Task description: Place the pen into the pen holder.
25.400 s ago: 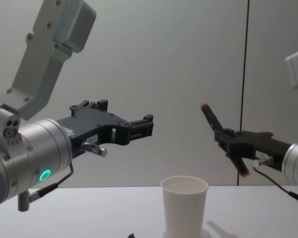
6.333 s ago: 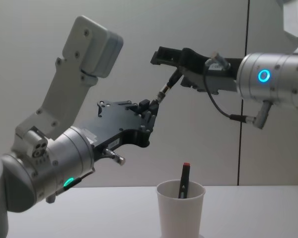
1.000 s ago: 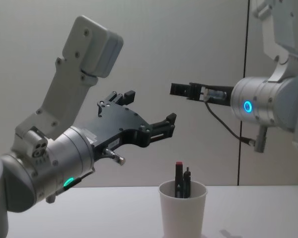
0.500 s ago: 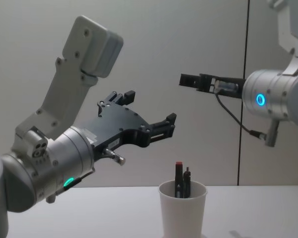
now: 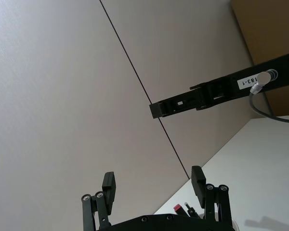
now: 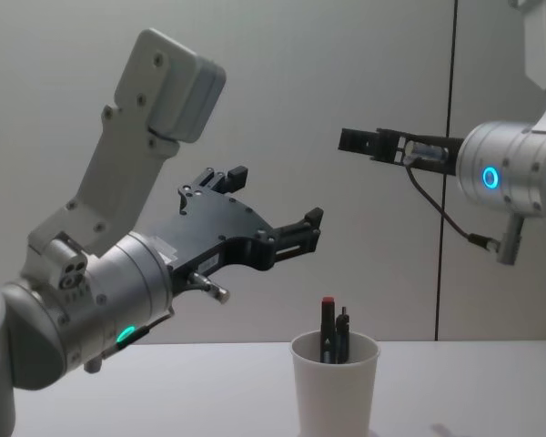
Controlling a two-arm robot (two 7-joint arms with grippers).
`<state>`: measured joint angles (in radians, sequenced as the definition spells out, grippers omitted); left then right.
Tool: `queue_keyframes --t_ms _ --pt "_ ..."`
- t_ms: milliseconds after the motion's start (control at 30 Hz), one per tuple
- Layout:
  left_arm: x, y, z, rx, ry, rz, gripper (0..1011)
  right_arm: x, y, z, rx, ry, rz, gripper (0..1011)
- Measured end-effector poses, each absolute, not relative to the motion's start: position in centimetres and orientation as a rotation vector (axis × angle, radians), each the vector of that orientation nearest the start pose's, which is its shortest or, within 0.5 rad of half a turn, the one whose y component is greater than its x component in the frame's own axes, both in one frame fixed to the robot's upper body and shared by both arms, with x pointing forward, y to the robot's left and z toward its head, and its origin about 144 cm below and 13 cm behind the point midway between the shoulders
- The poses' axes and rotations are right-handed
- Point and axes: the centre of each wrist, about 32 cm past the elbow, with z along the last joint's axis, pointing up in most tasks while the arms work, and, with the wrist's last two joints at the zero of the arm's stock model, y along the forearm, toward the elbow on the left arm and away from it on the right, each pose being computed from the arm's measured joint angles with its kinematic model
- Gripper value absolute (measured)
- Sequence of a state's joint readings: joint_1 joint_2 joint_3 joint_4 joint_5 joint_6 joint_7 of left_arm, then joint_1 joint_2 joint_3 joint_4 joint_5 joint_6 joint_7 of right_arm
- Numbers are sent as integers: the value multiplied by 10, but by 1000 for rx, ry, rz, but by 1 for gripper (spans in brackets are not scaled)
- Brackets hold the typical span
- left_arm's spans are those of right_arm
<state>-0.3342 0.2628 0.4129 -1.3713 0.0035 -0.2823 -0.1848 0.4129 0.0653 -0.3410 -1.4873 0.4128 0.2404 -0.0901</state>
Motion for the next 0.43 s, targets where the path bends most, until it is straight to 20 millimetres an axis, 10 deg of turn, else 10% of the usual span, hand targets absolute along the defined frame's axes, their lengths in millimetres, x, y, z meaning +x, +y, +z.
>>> queue_keyframes --t_ms 433 --pt "533 196 1178 15 -491 982 1003 546 -140 1259 162 158 -1255 1001"
